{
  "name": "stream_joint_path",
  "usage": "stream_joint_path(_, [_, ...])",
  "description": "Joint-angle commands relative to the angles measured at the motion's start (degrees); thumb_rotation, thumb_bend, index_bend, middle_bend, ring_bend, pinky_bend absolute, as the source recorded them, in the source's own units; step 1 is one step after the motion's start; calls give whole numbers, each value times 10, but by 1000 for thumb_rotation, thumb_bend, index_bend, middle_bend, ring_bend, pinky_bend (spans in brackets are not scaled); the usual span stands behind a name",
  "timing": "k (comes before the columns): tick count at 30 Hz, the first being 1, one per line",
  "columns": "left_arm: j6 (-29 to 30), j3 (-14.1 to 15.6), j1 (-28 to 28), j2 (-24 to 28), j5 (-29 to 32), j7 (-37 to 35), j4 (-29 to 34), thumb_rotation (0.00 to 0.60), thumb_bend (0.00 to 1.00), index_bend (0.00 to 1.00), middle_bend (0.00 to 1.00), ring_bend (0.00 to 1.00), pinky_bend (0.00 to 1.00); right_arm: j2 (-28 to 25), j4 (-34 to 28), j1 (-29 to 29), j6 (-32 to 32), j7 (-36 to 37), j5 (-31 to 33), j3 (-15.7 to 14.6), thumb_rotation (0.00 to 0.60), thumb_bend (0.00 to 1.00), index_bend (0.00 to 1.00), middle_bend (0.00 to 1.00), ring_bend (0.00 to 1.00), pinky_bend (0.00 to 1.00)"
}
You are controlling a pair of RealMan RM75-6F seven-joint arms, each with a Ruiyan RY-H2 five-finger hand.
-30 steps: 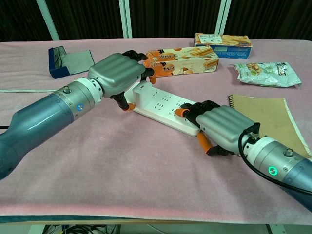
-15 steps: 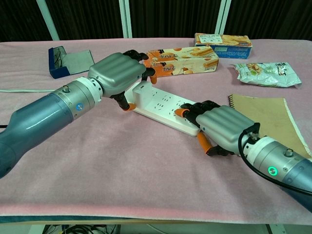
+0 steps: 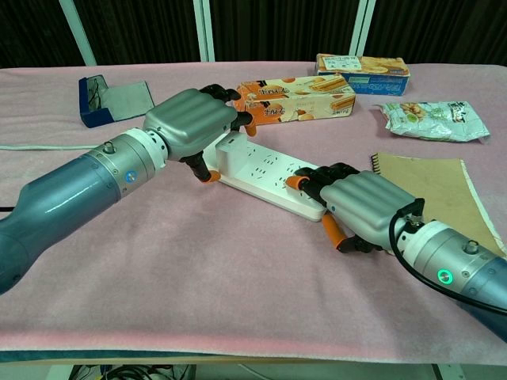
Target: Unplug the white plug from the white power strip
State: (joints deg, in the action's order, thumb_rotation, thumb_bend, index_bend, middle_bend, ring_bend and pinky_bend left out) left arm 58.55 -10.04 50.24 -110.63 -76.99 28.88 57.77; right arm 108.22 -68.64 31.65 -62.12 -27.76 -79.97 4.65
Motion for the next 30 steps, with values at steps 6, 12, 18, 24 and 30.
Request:
stream_joint_path(6, [1,4,1,-7,-8,-13,-13,600,211,290,366,0,51,-1,-2,1,1,2,1,1,600,751,0,0,61,47])
stream_joint_path(12, [1,10,4,-17,-20,-21,-35,600,211,292,365,0,50,-3,-3,1,2,7,3,3,600,750,0,0,61,47])
stream_joint_path(18, [8,9,5,-26,-25,-26,-49,600,212,298,367,0,51,-3,0,1,4,9,3,2,600,751,0,0,61,47])
stream_joint_path(24, [12,8,8,-33,-29,-28,-62,600,273,318,381,0,51,-1,6,3,7,13,4,2,600,751,0,0,61,47])
stream_joint_path(30, [13,7,11,-40,-33,-30,-74,600,407,348,405,0,52,0,10,4,8,15,5,3,600,751,0,0,61,47])
